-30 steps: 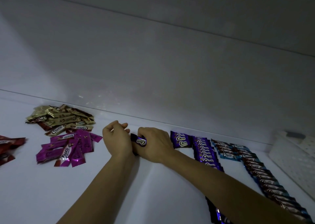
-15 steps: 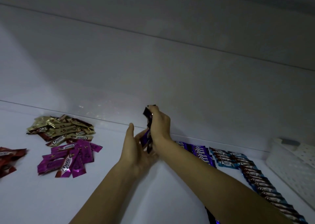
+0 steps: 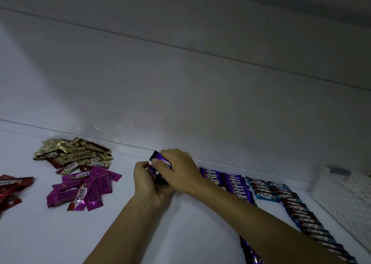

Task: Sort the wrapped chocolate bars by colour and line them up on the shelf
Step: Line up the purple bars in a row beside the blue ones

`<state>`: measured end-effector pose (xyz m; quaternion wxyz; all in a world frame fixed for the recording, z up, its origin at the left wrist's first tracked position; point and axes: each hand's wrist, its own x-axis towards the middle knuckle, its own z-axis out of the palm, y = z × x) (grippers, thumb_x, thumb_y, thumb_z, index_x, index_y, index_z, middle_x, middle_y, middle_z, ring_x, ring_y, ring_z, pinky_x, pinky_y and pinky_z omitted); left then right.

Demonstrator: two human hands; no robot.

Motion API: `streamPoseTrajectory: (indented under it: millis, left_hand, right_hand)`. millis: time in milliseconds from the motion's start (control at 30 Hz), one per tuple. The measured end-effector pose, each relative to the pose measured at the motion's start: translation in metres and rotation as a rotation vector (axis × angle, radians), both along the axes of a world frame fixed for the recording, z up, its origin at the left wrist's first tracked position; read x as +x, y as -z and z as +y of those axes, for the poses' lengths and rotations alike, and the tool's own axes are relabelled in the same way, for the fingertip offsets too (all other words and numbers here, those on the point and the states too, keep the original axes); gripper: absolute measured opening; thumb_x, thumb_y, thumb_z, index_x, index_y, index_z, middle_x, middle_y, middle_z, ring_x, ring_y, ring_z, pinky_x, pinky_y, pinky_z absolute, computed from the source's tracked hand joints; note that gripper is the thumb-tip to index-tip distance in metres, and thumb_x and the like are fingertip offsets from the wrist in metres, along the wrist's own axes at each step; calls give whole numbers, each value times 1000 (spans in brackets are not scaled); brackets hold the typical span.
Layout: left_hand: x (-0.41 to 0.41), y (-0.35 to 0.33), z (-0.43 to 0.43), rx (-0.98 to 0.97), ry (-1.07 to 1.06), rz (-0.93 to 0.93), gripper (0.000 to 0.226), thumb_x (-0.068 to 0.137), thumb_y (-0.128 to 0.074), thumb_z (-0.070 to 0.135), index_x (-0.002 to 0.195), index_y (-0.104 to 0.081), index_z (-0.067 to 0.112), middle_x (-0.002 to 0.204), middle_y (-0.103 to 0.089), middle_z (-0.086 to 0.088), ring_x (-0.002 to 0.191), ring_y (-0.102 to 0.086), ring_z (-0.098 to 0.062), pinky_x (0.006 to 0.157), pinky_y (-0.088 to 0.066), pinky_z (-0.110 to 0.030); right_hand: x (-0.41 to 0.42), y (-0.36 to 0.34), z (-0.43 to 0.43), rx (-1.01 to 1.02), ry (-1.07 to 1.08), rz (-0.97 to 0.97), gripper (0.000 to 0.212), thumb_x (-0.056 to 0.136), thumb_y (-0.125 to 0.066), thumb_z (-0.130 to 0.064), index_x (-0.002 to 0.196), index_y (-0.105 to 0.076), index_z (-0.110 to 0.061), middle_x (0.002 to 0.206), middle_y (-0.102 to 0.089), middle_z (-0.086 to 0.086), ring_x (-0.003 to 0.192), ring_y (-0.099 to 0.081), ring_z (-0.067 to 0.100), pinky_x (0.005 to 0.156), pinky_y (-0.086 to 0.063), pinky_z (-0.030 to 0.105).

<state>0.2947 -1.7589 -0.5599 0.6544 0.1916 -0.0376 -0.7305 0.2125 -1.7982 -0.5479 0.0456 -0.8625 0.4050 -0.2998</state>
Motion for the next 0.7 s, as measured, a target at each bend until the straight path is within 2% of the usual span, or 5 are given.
streamPoseTrajectory:
  millis: [167,367,433,567,700]
  left_hand:
    - [-6,-2,7,-16,93,-119,28,85,-39,18,77,-62,5,72,-66,-14,77,-62,-31,66,-53,-43]
    - [-13,-9,14,-71,137,-160,35,97,-49,41,97,-65,10,88,-67,-8,94,-62,-21,86,-52,-35]
    - [-12,-6,12,-45,121,-156,27,96,-53,33,102,-64,9,92,-65,-9,101,-61,-19,91,-51,-29]
    - [-11,-2,9,66,22,-265,15,96,-52,15,88,-61,6,67,-59,-6,65,-53,-12,41,-47,-14]
    - [-12,-2,8,116,-36,-275,15,97,-47,10,87,-56,5,74,-53,-8,63,-49,-12,38,-46,-14]
  right_hand:
    - [2,-2,-1,366,161,-396,34,96,-46,-39,87,-61,-9,89,-65,3,86,-59,22,78,-44,34]
    - [9,-15,2,285,339,-40,47,99,-28,-48,84,-63,-19,94,-67,4,94,-59,26,90,-37,40]
    - [5,-22,2,418,310,-142,43,98,-35,-41,91,-70,-17,100,-70,7,93,-61,24,91,-43,35]
    - [-15,-36,7,748,107,-476,33,99,-44,-31,112,-68,-11,109,-67,7,78,-58,6,56,-41,1]
    - [-62,-51,2,642,208,-515,26,99,-45,-22,105,-67,-10,97,-67,9,74,-59,10,63,-43,13]
